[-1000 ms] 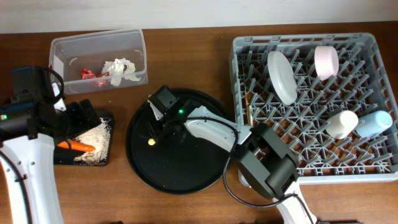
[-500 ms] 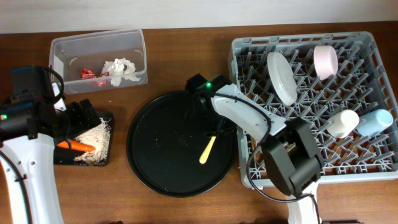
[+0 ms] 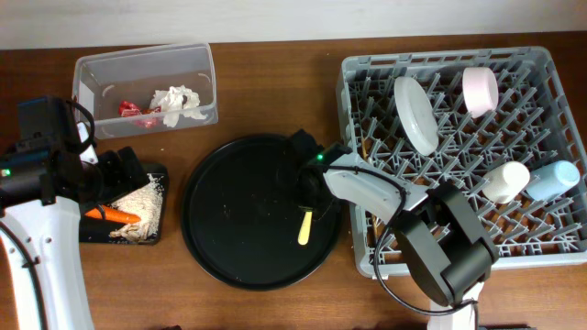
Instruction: Sort waste into correct bins and load items into the dishwasher rack
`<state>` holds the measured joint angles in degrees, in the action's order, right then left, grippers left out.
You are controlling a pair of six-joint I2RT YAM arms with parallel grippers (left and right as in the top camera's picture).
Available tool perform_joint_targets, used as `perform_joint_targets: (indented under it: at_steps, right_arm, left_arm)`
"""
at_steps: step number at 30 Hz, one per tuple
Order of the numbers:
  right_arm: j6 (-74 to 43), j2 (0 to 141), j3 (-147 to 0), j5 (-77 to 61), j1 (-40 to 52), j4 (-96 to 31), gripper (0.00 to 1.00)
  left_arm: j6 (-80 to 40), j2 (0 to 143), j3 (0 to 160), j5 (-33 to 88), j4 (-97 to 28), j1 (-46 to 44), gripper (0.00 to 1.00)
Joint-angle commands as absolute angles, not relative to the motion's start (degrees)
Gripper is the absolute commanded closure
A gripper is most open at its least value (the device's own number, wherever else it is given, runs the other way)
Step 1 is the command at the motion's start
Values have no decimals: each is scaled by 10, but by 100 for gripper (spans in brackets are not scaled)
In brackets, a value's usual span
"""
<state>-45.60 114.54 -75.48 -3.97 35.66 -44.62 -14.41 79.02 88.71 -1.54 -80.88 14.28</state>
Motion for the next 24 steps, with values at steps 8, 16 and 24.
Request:
perform_joint_targets:
  at_steps: [8, 16, 24]
  right_arm:
    - [-383, 1171, -813, -66, 358, -602, 68]
    - [-383, 1152, -837, -27, 439, -656, 38]
    - [-384, 1204, -798, -28, 444, -626, 54]
  left_arm:
    - [-145, 788, 886, -13, -809, 145, 1]
    - [-145, 788, 886, -13, -807, 145, 1]
    - [-145, 788, 886, -13, -810, 145, 1]
